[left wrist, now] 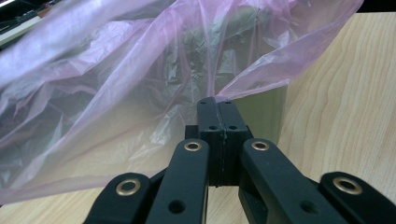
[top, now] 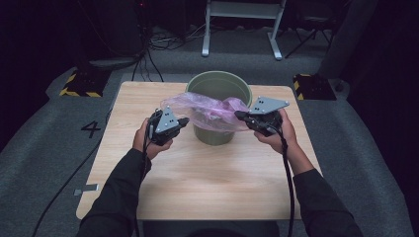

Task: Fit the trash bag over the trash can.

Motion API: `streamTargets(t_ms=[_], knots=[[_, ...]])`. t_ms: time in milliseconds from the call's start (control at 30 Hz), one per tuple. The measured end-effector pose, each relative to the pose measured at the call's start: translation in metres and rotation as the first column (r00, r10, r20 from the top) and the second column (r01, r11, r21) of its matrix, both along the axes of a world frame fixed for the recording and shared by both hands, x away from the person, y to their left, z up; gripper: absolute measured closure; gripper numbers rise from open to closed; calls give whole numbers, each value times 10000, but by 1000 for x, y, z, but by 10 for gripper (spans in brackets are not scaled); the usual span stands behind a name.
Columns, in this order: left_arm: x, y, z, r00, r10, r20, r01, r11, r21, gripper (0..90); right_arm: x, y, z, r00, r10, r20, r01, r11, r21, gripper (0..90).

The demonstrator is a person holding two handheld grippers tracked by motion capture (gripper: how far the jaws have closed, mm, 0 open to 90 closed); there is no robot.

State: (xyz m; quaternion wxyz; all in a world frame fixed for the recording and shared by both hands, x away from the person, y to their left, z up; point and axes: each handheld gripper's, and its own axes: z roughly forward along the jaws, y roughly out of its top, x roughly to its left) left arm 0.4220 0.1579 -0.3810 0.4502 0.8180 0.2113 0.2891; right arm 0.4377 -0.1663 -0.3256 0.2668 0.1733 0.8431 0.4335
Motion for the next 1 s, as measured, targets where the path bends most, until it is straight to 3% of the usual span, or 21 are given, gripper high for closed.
streamTargets(t_ms=[300, 333, 467, 600, 633, 700, 733, 833, 1000], knots=[[5, 5, 2, 9999, 126, -96, -125, 9998, 150, 900, 18, -11, 22, 9929, -1167, 210, 1155, 9921, 494, 900], [6, 7, 2, 9998, 142, -103, -141, 9998, 133, 900, 26, -12, 27, 9872, -1559, 341, 1548, 9874, 338, 900], [7, 8, 2, 9998, 106, -180, -104, 9999, 132, 900, 44, -14, 30, 9790, -2036, 85, 2033, 9787, 295, 900], [10, 9, 2, 9996, 105, -248, -100, 9997, 215, 900, 70, -16, 27, 9635, -2674, -154, 2675, 9635, 64, 900], [11, 10, 3, 9996, 116, -252, -110, 9996, 251, 900, 70, -16, 27, 9635, -2674, -154, 2675, 9635, 64, 900], [12, 12, 3, 9995, 115, -309, -107, 9995, 284, 900, 84, -20, 23, 9545, -2957, -378, 2966, 9548, 201, 900], [12, 12, 3, 9995, 115, -309, -107, 9995, 284, 900, 84, -20, 23, 9545, -2957, -378, 2966, 9548, 201, 900], [12, 14, 3, 9993, 93, -348, -81, 9993, 360, 900, 97, -25, 19, 9409, -3349, -512, 3359, 9418, 141, 900], [11, 21, 4, 9990, 117, -420, -98, 9989, 448, 900, 107, -32, 19, 9311, -3630, -367, 3630, 9318, -60, 900]])
